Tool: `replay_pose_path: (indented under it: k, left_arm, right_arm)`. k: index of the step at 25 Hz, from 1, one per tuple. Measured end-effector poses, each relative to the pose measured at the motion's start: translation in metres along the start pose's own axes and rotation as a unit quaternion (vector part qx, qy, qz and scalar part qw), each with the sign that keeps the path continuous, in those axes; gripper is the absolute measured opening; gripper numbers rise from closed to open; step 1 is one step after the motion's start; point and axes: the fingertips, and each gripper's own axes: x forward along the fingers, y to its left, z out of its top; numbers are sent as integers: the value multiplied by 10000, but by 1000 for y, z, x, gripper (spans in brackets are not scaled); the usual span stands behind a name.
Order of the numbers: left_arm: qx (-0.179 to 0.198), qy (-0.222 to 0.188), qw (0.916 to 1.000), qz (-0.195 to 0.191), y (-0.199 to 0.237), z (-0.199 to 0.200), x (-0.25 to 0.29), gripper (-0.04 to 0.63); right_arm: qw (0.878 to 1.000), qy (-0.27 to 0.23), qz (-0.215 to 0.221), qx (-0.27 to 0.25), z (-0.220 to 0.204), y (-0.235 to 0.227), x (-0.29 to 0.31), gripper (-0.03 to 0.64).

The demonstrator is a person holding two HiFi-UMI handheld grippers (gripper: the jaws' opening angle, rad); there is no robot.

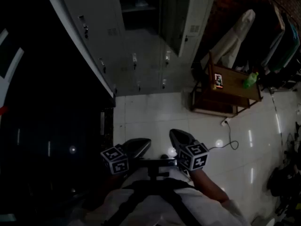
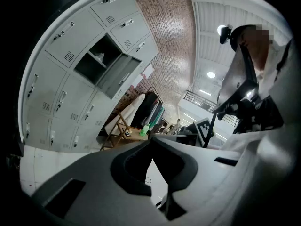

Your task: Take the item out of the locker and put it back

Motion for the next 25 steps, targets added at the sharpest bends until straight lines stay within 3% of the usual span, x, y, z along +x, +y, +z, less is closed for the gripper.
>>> replay_pose_path:
  k: [25]
  left_arm:
    - [-85,-254,9990,351,16,9,14,-3]
  right_arm:
    - [9998,138,136,-10,4,-24,10,31]
